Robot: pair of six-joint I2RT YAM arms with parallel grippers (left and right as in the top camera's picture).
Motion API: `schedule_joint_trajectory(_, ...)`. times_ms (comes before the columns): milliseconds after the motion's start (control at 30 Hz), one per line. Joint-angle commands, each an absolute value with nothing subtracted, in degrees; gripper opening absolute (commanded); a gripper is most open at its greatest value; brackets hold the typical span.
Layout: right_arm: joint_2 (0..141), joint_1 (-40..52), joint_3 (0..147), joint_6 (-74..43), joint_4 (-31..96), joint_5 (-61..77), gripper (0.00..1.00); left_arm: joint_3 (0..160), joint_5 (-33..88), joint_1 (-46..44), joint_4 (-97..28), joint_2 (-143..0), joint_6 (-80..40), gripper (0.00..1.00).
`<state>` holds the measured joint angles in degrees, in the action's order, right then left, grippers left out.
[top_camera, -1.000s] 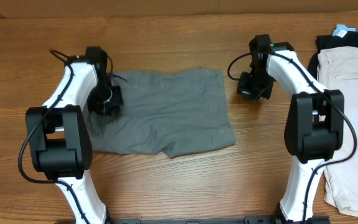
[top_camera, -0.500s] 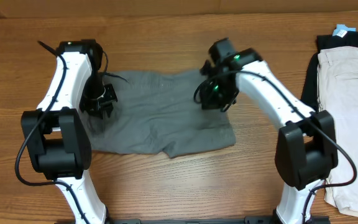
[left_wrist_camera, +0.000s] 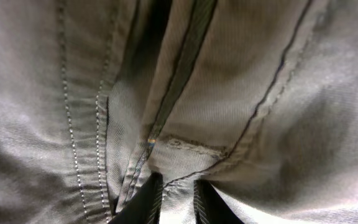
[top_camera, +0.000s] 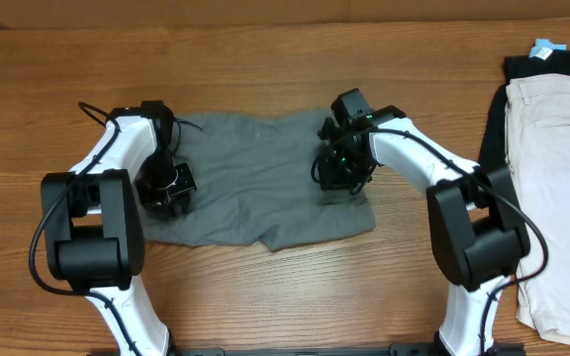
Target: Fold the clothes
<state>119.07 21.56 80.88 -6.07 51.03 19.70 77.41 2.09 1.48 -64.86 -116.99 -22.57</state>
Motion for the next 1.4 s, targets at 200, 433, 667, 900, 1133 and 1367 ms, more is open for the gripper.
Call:
schedule_joint_trajectory(200, 125.7, 16.7, 80.1, -20.3, 52.1, 11.9, 0.04, 74.0, 3.0, 1.1, -60.9, -118.8, -24.8, 0.38)
schedule_joint_trajectory(433, 125.7, 13.6, 80.1, -24.1, 53.3, 6.5, 0.04, 74.0, 5.5, 1.0, -55.7, -118.8, -21.7, 0.39)
schedule_joint_trajectory(667, 125.6, 13.3, 80.1, -30.6, 58.0, -3.5, 0.04, 74.1, 11.9, -0.5, -49.4, -118.8, -18.2, 0.45)
schedule_joint_trajectory(900, 121.9, 13.3, 80.2, -31.5, 59.7, -7.7, 0.04, 76.0, -1.4, -0.7, -54.0, -118.8, -21.3, 0.42)
schedule_joint_trajectory(1133, 110.5, 13.4, 82.4, -31.1, 63.4, -7.7, 0.04, 87.5, -6.4, 0.4, -66.4, -118.4, -23.3, 0.29)
schedule_joint_trajectory(1367, 103.0, 13.6, 82.7, -20.6, 66.2, 9.7, 0.04, 93.5, -4.4, -2.1, -71.6, -118.3, -21.2, 0.38)
